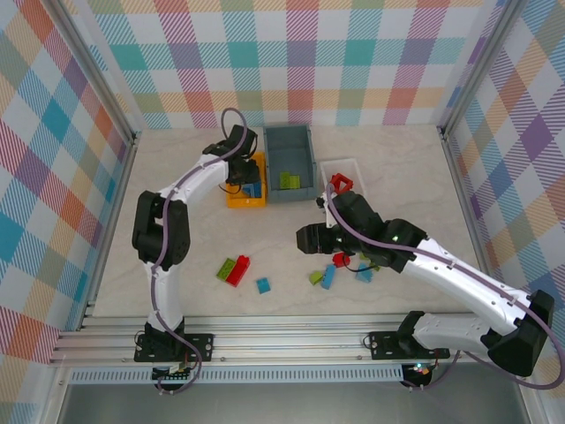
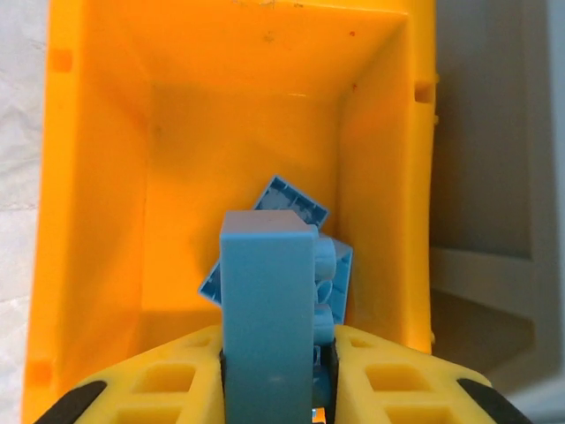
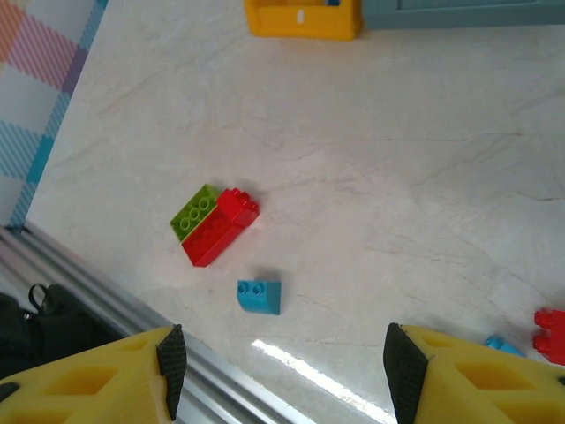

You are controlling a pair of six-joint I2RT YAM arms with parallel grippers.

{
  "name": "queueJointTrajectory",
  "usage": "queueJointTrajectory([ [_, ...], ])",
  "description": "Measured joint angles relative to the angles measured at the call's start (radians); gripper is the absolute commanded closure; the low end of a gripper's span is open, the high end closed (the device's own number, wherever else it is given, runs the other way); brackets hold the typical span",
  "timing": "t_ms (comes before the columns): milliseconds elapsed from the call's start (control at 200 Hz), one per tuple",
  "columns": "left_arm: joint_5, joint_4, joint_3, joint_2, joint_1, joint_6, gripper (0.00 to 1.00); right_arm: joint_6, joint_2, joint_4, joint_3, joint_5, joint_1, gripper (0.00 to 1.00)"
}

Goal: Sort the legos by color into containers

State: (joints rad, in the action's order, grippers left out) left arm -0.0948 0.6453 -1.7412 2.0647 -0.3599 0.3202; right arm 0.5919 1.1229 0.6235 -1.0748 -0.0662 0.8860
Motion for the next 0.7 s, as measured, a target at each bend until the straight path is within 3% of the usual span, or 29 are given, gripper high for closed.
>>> queueJointTrajectory([
  [155,0.017,0.03,-0.055,0.039,0.018,-0.009,0.49,0.054,0.009,0.032,0.006,-0.081,0.0,0.33],
  [390,0.048,0.044,-0.055,0.002,0.008,-0.019,0.42,0.25,0.044,0.138,0.128,-0.132,-0.09,0.3],
  [530,0.05,0.026,0.079,-0.198,-0.056,-0.023,0.38,0.391,0.1,0.166,0.19,-0.092,-0.164,0.2],
  [700,0.069,-0.068,0.351,-0.574,-0.256,-0.016,0.35,0.562,0.19,0.143,0.19,-0.032,-0.204,0.17],
])
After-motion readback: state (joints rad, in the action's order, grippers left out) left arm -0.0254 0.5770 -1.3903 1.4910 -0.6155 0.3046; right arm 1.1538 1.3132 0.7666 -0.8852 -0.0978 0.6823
